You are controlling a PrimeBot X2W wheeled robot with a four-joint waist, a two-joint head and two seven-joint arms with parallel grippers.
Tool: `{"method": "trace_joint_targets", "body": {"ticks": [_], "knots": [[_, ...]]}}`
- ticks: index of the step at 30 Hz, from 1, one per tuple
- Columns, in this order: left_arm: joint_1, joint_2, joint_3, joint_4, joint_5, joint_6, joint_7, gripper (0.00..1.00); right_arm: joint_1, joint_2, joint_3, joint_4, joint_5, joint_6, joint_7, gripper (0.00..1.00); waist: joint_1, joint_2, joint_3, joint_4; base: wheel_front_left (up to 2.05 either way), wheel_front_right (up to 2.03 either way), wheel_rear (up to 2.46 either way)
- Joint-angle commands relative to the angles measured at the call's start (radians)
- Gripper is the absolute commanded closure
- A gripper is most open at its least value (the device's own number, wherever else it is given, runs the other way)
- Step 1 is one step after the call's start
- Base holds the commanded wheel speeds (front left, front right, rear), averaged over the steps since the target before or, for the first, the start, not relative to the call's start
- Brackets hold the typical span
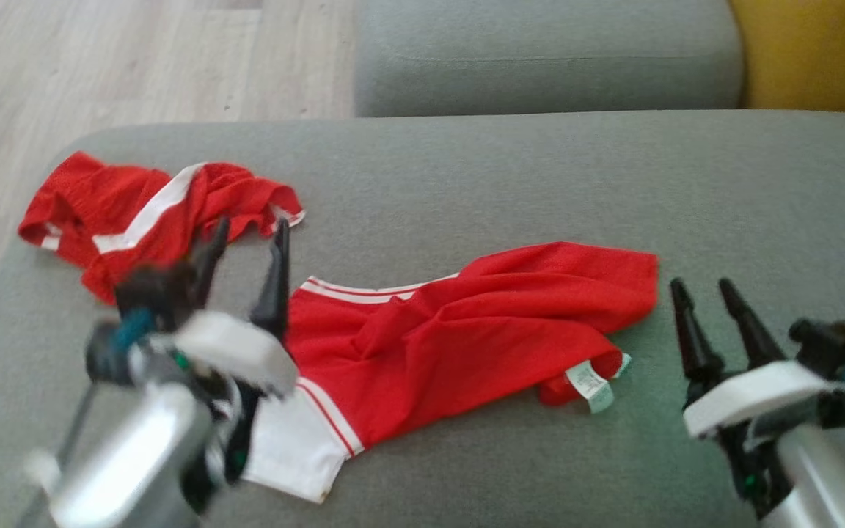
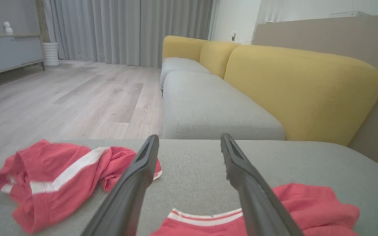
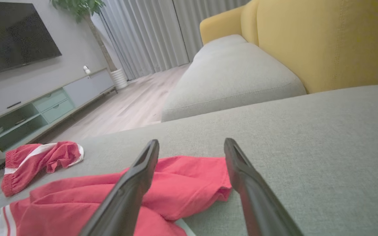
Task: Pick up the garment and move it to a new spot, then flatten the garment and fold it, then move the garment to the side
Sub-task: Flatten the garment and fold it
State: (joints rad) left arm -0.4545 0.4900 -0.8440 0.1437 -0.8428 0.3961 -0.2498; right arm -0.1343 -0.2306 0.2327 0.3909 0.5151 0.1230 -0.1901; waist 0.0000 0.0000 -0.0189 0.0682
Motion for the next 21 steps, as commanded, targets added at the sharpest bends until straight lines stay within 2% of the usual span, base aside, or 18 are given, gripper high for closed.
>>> {"method": "trace_joint_targets", "body": {"ticks": [1,4,5,7,8,11,17,21], "knots": [[0.069,-0.025,0.128,-0.076,0.088,0.023,-0.012,0.0,-0.074,-0.021,-0.006,0.008,0.031,0.008,0.033,0.0,0.0,0.0,0.012,0.029,0.0,0.0,0.0],[0.2,-0.1,0.215,-0.112,0.172,-0.01,-0.012,0.0,-0.113,-0.025,-0.012,0.072,0.091,0.008,0.12,0.0,0.0,0.0,0.022,0.055,0.0,0.0,0.0],[0.2,-0.1,0.215,-0.112,0.172,-0.01,-0.012,0.0,-0.113,-0.025,-0.012,0.072,0.091,0.008,0.12,0.0,0.0,0.0,0.022,0.055,0.0,0.0,0.0],[0.254,-0.143,0.254,-0.111,0.215,-0.045,-0.012,0.0,-0.147,-0.034,-0.004,0.112,0.138,0.008,0.198,0.0,0.0,0.0,0.03,0.073,0.0,0.0,0.0],[0.287,-0.178,0.281,-0.099,0.255,-0.08,-0.012,0.0,-0.184,-0.043,-0.005,0.157,0.195,0.008,0.294,0.0,0.0,0.0,0.035,0.087,0.0,0.0,0.0],[0.307,-0.218,0.317,-0.076,0.305,-0.13,-0.012,0.0,-0.244,-0.062,-0.021,0.223,0.249,0.008,0.398,0.0,0.0,0.0,0.039,0.107,0.0,0.0,0.0],[0.321,-0.279,0.377,-0.034,0.374,-0.199,-0.012,0.0,-0.338,-0.078,-0.05,0.408,0.239,0.008,0.555,0.0,0.0,0.0,0.043,0.141,0.0,0.0,0.0],[0.33,-0.31,0.41,-0.013,0.407,-0.229,-0.012,0.0,-0.374,-0.057,-0.07,0.522,0.235,0.008,0.642,0.0,0.0,0.0,0.053,0.161,0.0,0.0,0.0]]}}
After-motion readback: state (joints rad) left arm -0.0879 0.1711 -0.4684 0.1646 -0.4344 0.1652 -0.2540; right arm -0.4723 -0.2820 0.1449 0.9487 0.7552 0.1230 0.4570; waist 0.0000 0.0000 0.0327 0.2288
